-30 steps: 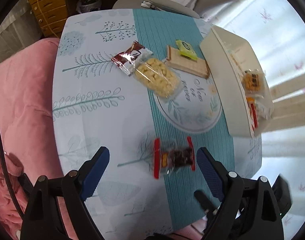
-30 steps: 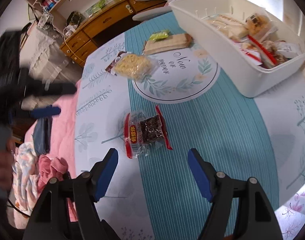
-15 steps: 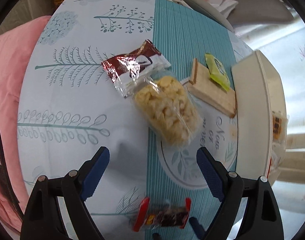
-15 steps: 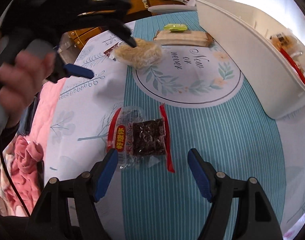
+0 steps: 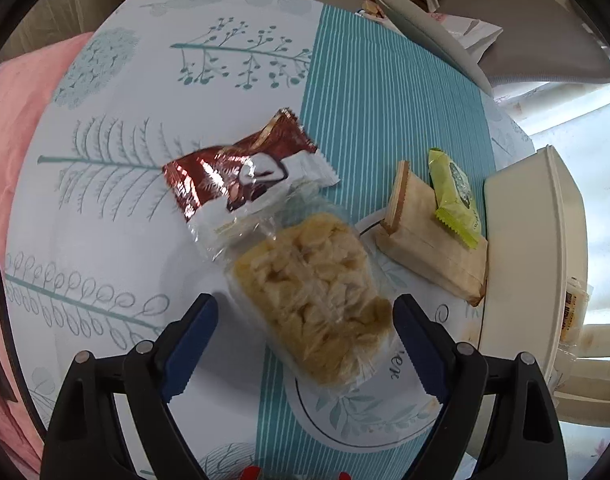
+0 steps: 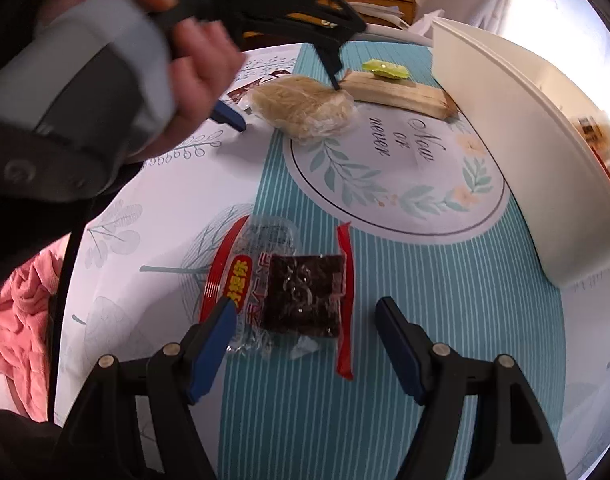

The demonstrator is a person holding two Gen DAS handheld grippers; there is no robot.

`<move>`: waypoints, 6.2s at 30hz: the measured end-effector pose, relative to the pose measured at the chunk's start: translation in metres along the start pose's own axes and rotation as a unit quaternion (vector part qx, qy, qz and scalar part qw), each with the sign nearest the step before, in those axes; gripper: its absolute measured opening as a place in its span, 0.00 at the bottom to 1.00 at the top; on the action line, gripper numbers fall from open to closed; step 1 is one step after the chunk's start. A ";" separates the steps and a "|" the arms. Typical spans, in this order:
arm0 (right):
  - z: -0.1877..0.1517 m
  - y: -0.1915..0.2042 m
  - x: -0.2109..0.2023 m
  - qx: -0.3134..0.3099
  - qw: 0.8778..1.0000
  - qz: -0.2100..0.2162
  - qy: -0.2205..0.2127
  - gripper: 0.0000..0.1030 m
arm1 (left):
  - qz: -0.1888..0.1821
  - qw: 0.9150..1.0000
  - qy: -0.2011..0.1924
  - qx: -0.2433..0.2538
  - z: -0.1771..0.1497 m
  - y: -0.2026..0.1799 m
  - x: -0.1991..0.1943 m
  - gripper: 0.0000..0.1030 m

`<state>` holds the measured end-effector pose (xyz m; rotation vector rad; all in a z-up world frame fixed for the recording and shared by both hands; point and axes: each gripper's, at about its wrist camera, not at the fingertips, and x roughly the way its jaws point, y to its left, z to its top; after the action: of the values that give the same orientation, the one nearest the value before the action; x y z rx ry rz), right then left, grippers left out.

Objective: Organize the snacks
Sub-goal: 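Grasp the clear puffed cracker bag with the left tool while the right tool grasps the red-edged candy packet, then carry the cracker bag and red-edged packet over the white tray with both tools, then open both tools to drop the packets into the tray, then move both tools toward the brown chocolate wrapper and tan wafer packet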

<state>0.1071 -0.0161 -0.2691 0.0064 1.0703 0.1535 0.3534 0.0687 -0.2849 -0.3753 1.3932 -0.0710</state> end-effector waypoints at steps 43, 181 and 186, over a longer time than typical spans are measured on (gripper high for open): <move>-0.006 -0.012 -0.032 0.071 0.993 0.040 0.090 0.43 | 0.103 0.990 0.096 -0.020 -0.017 0.023 -0.013 0.64; 0.073 -0.068 -0.087 0.231 0.963 0.096 0.096 0.67 | 0.065 0.986 0.006 0.154 -0.136 0.022 -0.209 0.81; 0.080 -0.057 -0.073 0.260 0.956 0.087 0.104 0.67 | 0.066 0.984 0.019 0.165 -0.110 0.029 -0.203 0.81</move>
<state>0.1499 -0.0760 -0.1716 0.5724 1.2956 0.0269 0.2046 0.1266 -0.1161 -0.0059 1.4116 -0.1986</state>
